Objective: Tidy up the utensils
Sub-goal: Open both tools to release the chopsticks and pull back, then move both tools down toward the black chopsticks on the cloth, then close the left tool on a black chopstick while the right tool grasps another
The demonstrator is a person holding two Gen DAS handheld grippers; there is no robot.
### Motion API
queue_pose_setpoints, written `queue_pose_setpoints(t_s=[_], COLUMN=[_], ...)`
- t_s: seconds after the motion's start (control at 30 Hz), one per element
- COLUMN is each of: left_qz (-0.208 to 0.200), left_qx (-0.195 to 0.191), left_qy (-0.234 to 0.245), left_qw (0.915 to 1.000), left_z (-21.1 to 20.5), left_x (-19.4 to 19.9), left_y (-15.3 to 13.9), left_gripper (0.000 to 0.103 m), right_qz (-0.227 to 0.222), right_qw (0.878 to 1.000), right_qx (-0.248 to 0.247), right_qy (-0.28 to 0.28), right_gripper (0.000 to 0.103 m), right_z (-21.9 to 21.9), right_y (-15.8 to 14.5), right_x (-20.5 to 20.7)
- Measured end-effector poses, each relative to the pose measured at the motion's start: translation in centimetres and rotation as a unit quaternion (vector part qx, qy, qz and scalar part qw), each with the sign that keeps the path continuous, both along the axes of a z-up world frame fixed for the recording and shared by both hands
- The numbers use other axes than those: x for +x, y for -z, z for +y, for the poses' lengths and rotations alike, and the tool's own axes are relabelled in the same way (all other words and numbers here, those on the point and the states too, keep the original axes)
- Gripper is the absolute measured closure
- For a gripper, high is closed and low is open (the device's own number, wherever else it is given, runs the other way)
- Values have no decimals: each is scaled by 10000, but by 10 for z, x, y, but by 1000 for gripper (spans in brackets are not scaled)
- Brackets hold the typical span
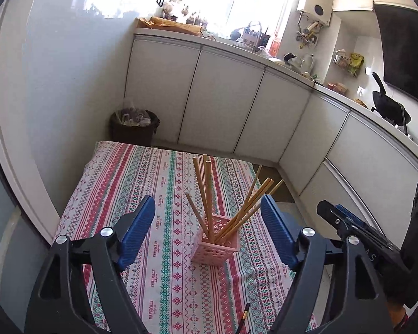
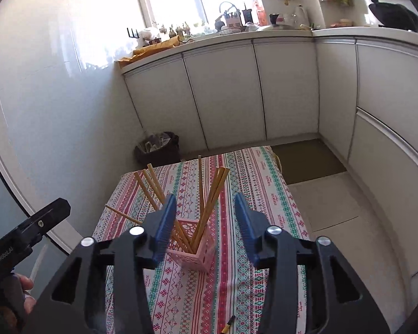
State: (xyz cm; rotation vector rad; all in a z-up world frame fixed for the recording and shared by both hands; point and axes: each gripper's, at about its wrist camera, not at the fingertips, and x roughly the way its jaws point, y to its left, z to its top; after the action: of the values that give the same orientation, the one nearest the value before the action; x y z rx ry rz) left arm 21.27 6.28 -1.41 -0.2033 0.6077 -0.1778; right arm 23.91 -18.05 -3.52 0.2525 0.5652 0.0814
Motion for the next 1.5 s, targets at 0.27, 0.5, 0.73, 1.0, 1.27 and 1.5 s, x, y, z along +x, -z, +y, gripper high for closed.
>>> queue_pose_setpoints(t_s=[0.27,0.5,0.73,1.0,1.27,1.5], left_qz=[243,363,1558,3809,4077,3972], left_qx=[292,645,1392,1756,1862,2070], left_qy=[117,209,891,1687,1665,1880], left_qw=[9992,9970,9739,8920,8783,8741], left_z=[-13,-27,-64,-121,-152,-162], left_x=[-4,-13,-8,0,14,13], left_y=[10,16,69,197,231,246], left_gripper=[17,8,7,7,25,80], right_qz=[31,1,475,2256,2629,2782], right_qw=[9999,9993,9950,9573,9460,9431], right_qx=[83,106,-98,1312,1368,1300], right_qy=[107,354,872,1246,1313,1280], right_gripper=[35,18,8,8,8,8], right_z=[-7,-20,-52,-115,-128,-128], right_y=[4,11,40,129,148,155], right_x=[-17,-34,-66,-104,-110,-108])
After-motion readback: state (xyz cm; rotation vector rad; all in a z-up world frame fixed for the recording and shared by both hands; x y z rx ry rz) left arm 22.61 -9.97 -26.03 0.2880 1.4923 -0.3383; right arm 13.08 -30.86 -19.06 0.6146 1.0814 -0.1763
